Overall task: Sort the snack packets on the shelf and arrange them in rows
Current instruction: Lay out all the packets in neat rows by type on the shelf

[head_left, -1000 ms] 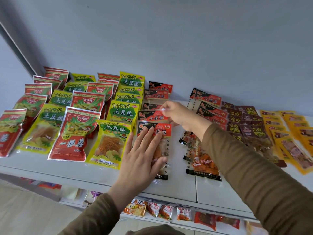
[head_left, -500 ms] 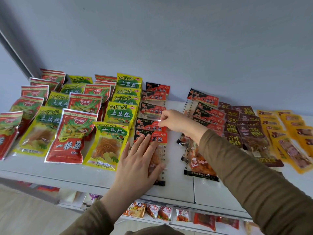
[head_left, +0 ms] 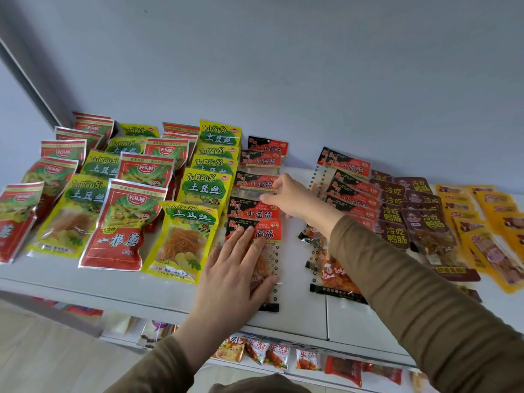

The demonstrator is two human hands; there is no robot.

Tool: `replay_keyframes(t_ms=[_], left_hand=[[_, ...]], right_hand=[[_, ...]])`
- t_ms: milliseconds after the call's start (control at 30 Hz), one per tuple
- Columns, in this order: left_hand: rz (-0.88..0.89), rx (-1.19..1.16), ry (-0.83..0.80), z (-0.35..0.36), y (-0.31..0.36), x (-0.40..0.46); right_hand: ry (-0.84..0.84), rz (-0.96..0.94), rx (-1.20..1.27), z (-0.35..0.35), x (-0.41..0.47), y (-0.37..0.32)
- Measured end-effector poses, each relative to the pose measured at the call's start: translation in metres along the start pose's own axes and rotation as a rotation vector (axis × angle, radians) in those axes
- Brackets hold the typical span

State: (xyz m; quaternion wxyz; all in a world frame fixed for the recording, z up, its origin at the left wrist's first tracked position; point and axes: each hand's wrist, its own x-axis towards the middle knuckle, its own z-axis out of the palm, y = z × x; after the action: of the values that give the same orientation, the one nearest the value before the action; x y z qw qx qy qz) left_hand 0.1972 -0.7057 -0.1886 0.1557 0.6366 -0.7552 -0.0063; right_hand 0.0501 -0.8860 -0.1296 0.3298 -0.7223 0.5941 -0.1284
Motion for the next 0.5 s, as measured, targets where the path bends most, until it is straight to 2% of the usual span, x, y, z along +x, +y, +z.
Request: replay_keyframes(t_ms=[167, 500], left_hand=[[0.004, 0.014, 0.013, 0.002, 0.000, -0.001], [0.001, 0.001, -0.028, -0.001, -0.001, 0.001]], right_hand=[[0.051, -0.030, -0.148, 0.005, 0.006, 0.004], [0.112, 0.033, 0.094, 0.005, 0.024, 0.002]])
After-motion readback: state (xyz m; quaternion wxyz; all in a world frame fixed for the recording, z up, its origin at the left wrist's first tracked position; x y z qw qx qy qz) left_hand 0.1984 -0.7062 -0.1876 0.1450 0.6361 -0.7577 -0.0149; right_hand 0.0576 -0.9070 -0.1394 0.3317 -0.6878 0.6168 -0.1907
